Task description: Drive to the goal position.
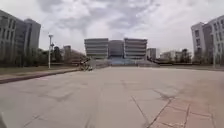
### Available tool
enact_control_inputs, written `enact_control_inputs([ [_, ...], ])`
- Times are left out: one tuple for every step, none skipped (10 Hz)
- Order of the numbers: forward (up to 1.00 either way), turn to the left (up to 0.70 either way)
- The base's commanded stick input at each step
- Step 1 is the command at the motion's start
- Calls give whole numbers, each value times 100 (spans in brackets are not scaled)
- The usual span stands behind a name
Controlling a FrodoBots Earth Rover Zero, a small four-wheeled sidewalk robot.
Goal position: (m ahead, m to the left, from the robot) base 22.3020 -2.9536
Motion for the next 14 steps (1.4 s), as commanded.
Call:
enact_control_inputs([
  [70,0],
  [70,0],
  [70,0],
  [70,0],
  [70,0],
  [70,0],
  [70,0],
  [70,0],
  [70,0],
  [70,0],
  [70,0],
  [70,0],
  [70,0],
  [70,0],
])
